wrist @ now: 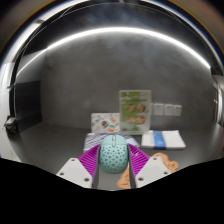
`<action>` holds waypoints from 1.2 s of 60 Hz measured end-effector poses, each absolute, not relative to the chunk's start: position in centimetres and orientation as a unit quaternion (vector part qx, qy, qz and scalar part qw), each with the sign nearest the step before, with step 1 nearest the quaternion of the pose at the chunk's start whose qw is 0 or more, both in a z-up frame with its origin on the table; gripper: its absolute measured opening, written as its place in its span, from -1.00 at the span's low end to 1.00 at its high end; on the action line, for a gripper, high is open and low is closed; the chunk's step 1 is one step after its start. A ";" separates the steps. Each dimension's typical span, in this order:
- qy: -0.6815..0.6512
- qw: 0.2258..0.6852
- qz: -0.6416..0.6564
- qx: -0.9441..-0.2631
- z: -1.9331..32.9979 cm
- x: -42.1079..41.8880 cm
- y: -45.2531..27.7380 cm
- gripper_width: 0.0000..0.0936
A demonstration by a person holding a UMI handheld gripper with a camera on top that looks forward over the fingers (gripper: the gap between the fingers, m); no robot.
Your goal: Arrange mouse
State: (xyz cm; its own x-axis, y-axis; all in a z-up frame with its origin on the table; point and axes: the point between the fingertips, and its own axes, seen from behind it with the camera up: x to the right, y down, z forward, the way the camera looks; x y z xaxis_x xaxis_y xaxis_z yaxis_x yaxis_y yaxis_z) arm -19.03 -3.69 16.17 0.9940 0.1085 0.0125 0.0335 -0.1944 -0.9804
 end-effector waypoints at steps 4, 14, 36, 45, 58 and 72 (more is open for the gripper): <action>-0.035 0.640 0.005 -0.768 17.1 -12.8 -2.3 -0.09; 0.003 0.576 0.024 -0.817 9.1 -4.0 1.9 -0.10; -0.026 0.473 0.046 -0.879 -0.7 -4.0 3.9 -0.09; -0.026 0.466 0.034 -0.884 -1.0 -4.1 3.9 0.13; 0.025 0.476 0.037 -0.879 1.5 -4.1 1.8 0.81; 0.045 0.482 0.031 -0.875 3.8 -0.2 -4.5 0.82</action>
State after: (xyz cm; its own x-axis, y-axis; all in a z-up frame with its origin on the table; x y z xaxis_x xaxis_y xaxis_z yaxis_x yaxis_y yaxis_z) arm -0.24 -4.46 3.84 0.9941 -0.0480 -0.0971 -0.1077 -0.5314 -0.8402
